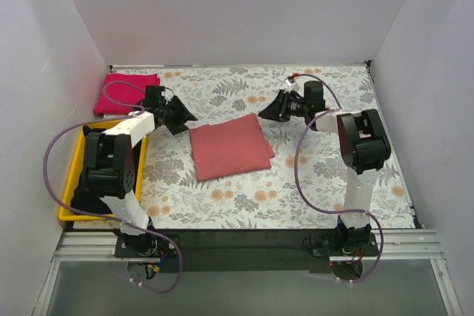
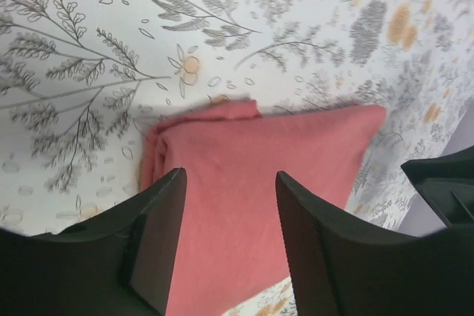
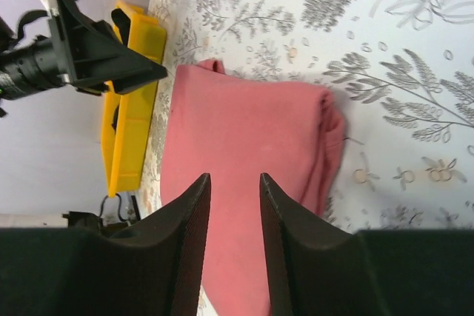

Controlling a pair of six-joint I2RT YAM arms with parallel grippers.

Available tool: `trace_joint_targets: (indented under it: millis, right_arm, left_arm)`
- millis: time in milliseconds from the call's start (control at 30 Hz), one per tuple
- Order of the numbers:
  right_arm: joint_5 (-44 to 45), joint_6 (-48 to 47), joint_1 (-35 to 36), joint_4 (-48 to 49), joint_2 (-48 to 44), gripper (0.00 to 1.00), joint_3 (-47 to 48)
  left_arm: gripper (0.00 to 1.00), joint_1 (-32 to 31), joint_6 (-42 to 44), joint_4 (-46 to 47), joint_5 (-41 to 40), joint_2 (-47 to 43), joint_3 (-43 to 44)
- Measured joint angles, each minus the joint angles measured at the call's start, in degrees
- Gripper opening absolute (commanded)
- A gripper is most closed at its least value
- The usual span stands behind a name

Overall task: Fold and stack the t-shirts
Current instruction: Fold the tshirt, then neatly place the folded tshirt to the corner

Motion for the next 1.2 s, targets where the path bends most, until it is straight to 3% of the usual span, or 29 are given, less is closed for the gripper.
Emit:
trace_joint_targets:
  millis: [233,367,500,767,1200]
  right_arm:
    - [11.87,-14.67,5.64,-16.83,-17.99,0.59,-0.9]
    - [23.58,-24.46,17.03,-27.19,-22.77,0.67,1.51]
    - [34.29,-31.63,30.16,-36.04,-22.01,0.67,4.04]
    - [51.23,-41.27,47.52,-45.07,-12.7,0.66,10.45]
    - [57.92,-47.76,54.38,-46.8,-1.25,0.61,19.65]
  left_arm:
    - [0.74,0.02,5.07,-4.76,-7.89,-21.16,-5.18]
    - [0.84,0.02,6.58,-5.92,-12.41,-32.52,-11.85]
    - [0.88,0.04,7.04,-6.75,-14.99,-39.17,-20.24]
    - [0.9,0.04,7.41,-8.17,-16.24,-36.94,-26.32]
    - [0.89,0.31,7.43,-8.24,-16.41,-32.26,-26.29]
